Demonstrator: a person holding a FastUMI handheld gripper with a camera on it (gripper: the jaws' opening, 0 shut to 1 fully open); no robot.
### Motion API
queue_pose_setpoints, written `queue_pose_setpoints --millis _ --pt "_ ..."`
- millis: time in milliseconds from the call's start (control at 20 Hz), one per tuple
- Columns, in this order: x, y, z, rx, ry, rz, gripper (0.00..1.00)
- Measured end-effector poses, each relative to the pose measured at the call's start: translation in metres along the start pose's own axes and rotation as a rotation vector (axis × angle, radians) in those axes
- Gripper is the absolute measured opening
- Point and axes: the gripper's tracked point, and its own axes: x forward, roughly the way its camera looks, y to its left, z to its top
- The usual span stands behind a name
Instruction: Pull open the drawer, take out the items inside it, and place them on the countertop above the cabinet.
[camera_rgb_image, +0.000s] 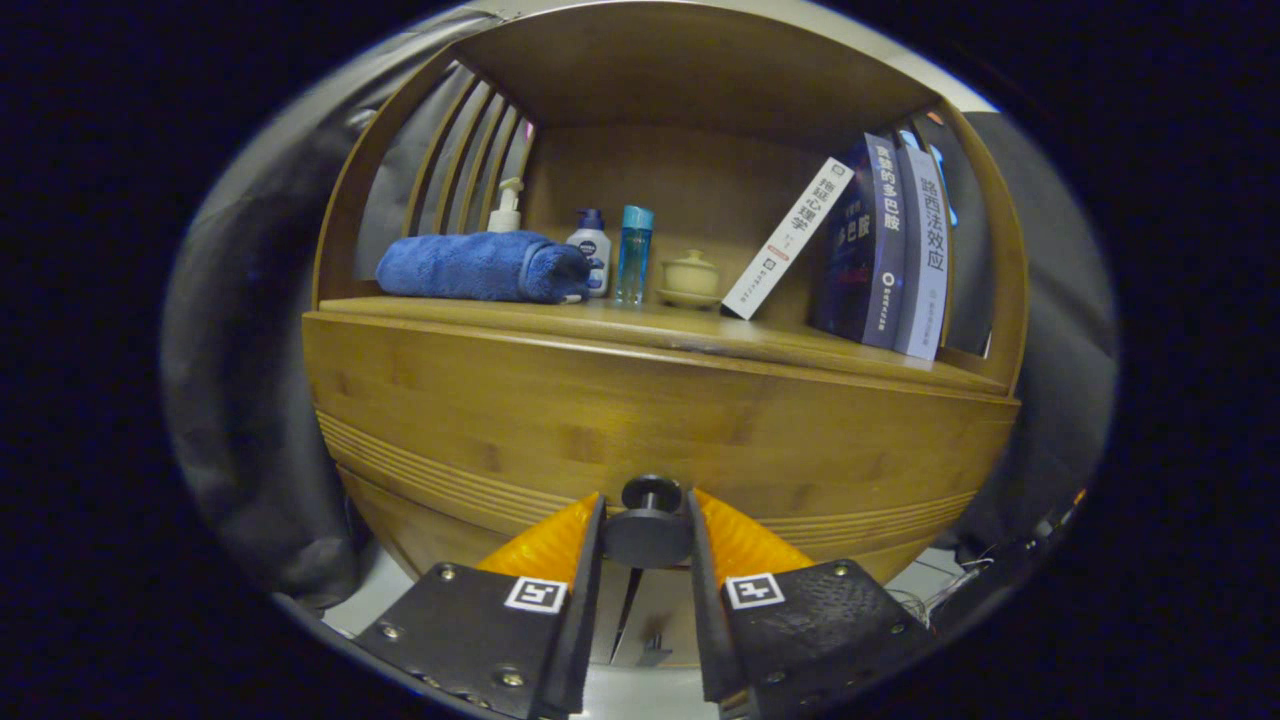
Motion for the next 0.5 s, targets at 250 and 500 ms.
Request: queue_pose_setpoints --millis 250,500 --pt "0.005 0.002 -0.005 -0.01 -0.005 -0.011 0.32" --pt "-0.011 -0.002 -0.009 0.017 0.002 -0.011 0.33"
